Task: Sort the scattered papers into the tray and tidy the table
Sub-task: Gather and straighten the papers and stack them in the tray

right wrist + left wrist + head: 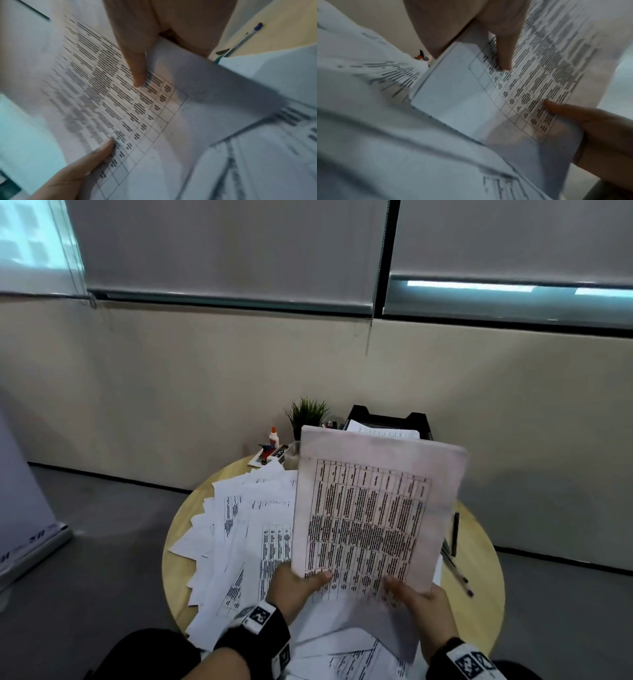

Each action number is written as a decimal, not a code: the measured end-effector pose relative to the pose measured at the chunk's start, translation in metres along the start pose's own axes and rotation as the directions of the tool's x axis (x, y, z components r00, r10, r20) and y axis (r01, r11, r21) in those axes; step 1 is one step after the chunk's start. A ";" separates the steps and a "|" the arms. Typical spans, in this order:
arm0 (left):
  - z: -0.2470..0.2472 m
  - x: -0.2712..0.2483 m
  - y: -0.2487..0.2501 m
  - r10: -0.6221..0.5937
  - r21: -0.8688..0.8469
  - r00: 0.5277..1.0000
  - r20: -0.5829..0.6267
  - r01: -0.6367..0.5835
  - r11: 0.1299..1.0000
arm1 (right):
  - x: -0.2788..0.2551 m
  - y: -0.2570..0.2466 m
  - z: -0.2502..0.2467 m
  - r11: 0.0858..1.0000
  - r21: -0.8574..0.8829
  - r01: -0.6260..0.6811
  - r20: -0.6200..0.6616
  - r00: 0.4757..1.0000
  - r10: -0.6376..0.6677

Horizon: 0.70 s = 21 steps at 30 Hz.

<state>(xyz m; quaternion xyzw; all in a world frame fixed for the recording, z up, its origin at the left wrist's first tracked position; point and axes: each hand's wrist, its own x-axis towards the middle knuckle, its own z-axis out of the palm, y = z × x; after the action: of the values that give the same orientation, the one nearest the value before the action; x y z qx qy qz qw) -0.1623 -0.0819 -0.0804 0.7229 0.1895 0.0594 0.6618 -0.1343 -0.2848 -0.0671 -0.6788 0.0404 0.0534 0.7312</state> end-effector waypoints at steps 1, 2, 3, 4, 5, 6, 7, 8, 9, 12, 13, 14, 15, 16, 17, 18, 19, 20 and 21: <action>-0.002 0.005 -0.001 0.004 0.030 1.000 0.015 -0.005 1.000 | -0.001 -0.003 0.001 1.000 0.006 0.011 0.007 1.000 -0.011; -0.005 0.008 0.001 0.018 0.067 0.999 0.035 -0.020 0.998 | -0.002 -0.003 0.001 1.000 0.011 0.011 0.005 1.000 -0.011; -0.007 0.009 0.002 0.026 0.072 0.997 0.075 -0.031 0.997 | -0.004 -0.004 0.002 1.000 0.019 0.000 0.006 1.000 0.000; -0.009 0.010 0.000 0.030 0.070 0.992 0.123 -0.039 0.997 | -0.003 -0.001 0.002 0.999 0.025 -0.024 0.002 1.000 0.024; -0.011 0.010 -0.002 0.011 0.057 0.985 0.170 -0.020 0.998 | -0.003 0.003 0.001 0.998 0.028 -0.049 -0.004 0.999 0.049; -0.012 0.009 -0.005 -0.003 0.053 0.979 0.206 -0.008 0.999 | 0.000 0.011 -0.001 0.996 0.026 -0.085 -0.007 0.996 0.085; -0.014 0.007 -0.011 -0.029 0.052 0.971 0.235 0.017 0.999 | 0.003 0.019 -0.004 0.993 0.009 -0.118 -0.005 0.993 0.118; -0.015 0.007 -0.019 -0.061 0.064 0.966 0.252 0.046 0.997 | 0.006 0.027 -0.006 0.986 -0.017 -0.165 -0.005 0.986 0.165; -0.015 0.005 -0.026 -0.102 0.076 0.960 0.260 0.085 0.993 | 0.008 0.035 -0.006 0.978 -0.045 -0.204 0.000 0.979 0.204; -0.016 -0.003 -0.043 -0.174 0.160 0.948 0.265 0.135 0.978 | 0.020 0.063 -0.012 0.949 -0.029 -0.314 -0.013 0.949 0.314; -0.015 -0.006 -0.046 -0.180 0.179 0.944 0.276 0.133 0.975 | 0.029 0.077 -0.017 0.945 -0.024 -0.327 -0.020 0.945 0.327; -0.016 -0.008 -0.047 -0.183 0.195 0.939 0.291 0.129 0.972 | 0.035 0.085 -0.021 0.940 -0.018 -0.341 -0.022 0.940 0.341; -0.016 -0.008 -0.047 -0.192 0.200 0.928 0.319 0.132 0.971 | 0.038 0.083 -0.022 0.935 -0.002 -0.356 -0.027 0.934 0.356; -0.017 -0.006 -0.047 -0.206 0.207 0.911 0.356 0.139 0.969 | 0.035 0.070 -0.020 0.930 0.007 -0.367 -0.025 0.930 0.367; -0.019 -0.005 -0.044 -0.218 0.208 0.895 0.388 0.145 0.967 | 0.036 0.063 -0.021 0.929 0.002 -0.371 -0.022 0.928 0.371; -0.021 -0.005 -0.039 -0.227 0.205 0.877 0.424 0.151 0.967 | 0.038 0.056 -0.022 0.935 -0.003 -0.356 -0.017 0.934 0.356; -0.023 -0.003 -0.037 -0.234 0.166 0.852 0.468 0.176 0.970 | 0.042 0.051 -0.025 0.940 -0.004 -0.341 -0.006 0.940 0.341; -0.025 0.000 -0.038 -0.250 0.110 0.823 0.510 0.226 0.968 | 0.045 0.048 -0.028 0.945 0.006 -0.327 -0.007 0.945 0.327; -0.027 0.001 -0.036 -0.261 0.046 0.786 0.560 0.285 0.957 | 0.048 0.045 -0.030 0.950 0.014 -0.313 0.002 0.950 0.313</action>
<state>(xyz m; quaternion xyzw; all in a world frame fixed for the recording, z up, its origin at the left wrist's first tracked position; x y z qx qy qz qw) -0.1770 -0.0547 -0.1131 0.6594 0.0880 -0.2475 0.7044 -0.0922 -0.3105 -0.1198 -0.6586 0.1478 0.1684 0.7183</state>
